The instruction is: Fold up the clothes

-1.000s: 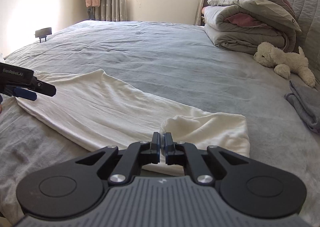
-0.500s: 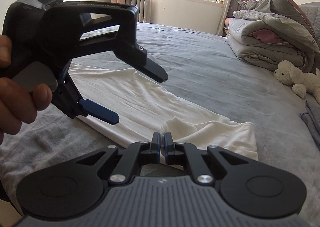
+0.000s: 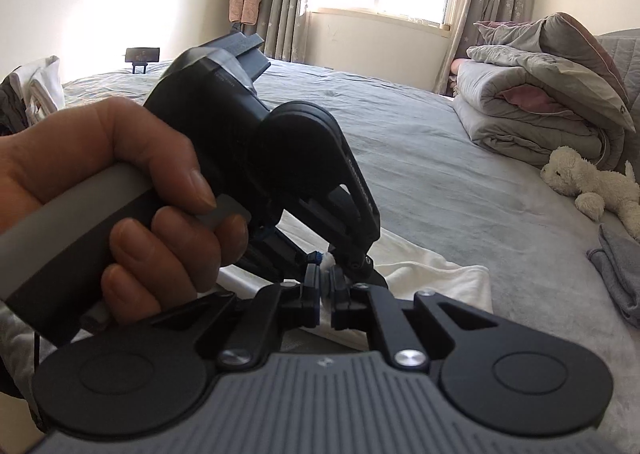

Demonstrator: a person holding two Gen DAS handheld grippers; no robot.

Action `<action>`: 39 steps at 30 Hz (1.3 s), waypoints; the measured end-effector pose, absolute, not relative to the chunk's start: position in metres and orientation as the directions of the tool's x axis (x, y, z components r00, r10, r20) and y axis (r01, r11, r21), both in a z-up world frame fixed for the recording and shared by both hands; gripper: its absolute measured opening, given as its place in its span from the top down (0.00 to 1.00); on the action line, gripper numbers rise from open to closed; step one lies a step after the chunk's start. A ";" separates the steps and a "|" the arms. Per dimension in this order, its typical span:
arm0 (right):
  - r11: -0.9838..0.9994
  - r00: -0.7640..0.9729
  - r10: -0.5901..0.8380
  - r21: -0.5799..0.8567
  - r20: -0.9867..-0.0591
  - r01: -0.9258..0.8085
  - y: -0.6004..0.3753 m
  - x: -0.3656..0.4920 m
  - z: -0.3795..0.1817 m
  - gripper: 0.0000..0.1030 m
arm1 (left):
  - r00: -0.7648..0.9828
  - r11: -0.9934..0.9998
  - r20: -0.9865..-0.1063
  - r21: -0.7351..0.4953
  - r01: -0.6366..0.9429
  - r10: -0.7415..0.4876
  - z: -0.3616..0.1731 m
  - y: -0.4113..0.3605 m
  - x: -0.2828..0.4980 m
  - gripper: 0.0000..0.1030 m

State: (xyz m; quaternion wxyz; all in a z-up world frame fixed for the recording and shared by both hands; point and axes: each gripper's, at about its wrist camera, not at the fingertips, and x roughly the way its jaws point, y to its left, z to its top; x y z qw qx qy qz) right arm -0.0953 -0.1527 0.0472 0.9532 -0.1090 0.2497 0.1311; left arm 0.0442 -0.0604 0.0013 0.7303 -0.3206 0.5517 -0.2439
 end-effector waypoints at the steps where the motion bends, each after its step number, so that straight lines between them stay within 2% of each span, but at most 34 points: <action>1: 0.939 0.842 0.200 -0.149 -0.502 -0.311 -0.151 -0.096 0.048 0.97 | 0.291 0.672 -0.643 -0.740 0.000 -0.708 0.002 -0.056 0.045 0.93; 7: 0.936 0.845 0.169 -0.186 -0.507 -0.299 -0.145 -0.095 0.044 0.98 | 0.370 0.634 -0.587 -0.774 0.004 -0.720 0.008 -0.034 0.045 0.93; 11: 0.946 0.841 0.149 -0.173 -0.519 -0.274 -0.154 -0.088 0.041 0.96 | 0.371 0.653 -0.599 -0.757 0.029 -0.710 0.009 -0.036 0.043 0.97; 12: 0.948 0.840 0.145 -0.169 -0.523 -0.269 -0.155 -0.087 0.040 0.87 | 0.366 0.655 -0.601 -0.755 0.029 -0.710 0.008 -0.037 0.043 0.97; 14: 0.953 0.837 0.136 -0.162 -0.530 -0.257 -0.159 -0.087 0.038 0.80 | 0.364 0.655 -0.603 -0.755 0.028 -0.710 0.006 -0.037 0.043 0.97; 15: 0.953 0.836 0.136 -0.161 -0.531 -0.258 -0.160 -0.087 0.038 0.66 | 0.364 0.652 -0.599 -0.758 0.029 -0.713 0.007 -0.036 0.043 0.97; 16: 0.949 0.838 0.143 -0.166 -0.526 -0.266 -0.158 -0.089 0.037 0.45 | 0.364 0.648 -0.596 -0.761 0.028 -0.716 0.008 -0.036 0.043 0.97; 18: 0.942 0.842 0.157 -0.178 -0.516 -0.284 -0.154 -0.093 0.036 0.34 | 0.363 0.641 -0.591 -0.767 0.023 -0.720 0.011 -0.035 0.043 0.98; 23: 0.901 0.862 0.119 -0.312 -0.493 -0.302 -0.139 -0.096 0.026 0.34 | 0.332 0.626 -0.589 -0.779 0.007 -0.737 0.024 -0.041 0.040 0.98; 26: 0.886 0.882 0.024 -0.398 -0.470 -0.237 -0.140 -0.088 0.015 0.45 | 0.308 0.631 -0.597 -0.775 0.013 -0.740 0.038 -0.054 0.037 0.98; 28: 0.895 0.878 0.008 -0.388 -0.478 -0.220 -0.144 -0.083 0.014 0.70 | 0.305 0.631 -0.596 -0.775 0.021 -0.743 0.046 -0.061 0.036 0.98; 29: 0.906 0.873 0.001 -0.368 -0.489 -0.207 -0.148 -0.080 0.015 0.74 | 0.305 0.627 -0.593 -0.779 0.016 -0.745 0.047 -0.063 0.036 0.98; 30: 0.912 0.871 -0.012 -0.362 -0.492 -0.192 -0.152 -0.078 0.015 0.87 | 0.303 0.622 -0.590 -0.783 0.014 -0.749 0.048 -0.064 0.036 0.98; 31: 0.913 0.871 -0.026 -0.366 -0.491 -0.179 -0.154 -0.078 0.016 0.94 | 0.299 0.619 -0.588 -0.785 0.010 -0.751 0.047 -0.065 0.038 0.98; 33: 0.934 0.872 -0.011 -0.316 -0.490 -0.166 -0.164 -0.079 0.022 0.96 | 0.295 0.608 -0.582 -0.794 -0.005 -0.758 0.045 -0.062 0.041 0.98; 39: 0.988 0.841 0.119 -0.019 -0.528 -0.152 -0.202 -0.072 0.042 0.96 | 0.291 0.559 -0.553 -0.826 -0.069 -0.781 0.035 -0.048 0.050 0.97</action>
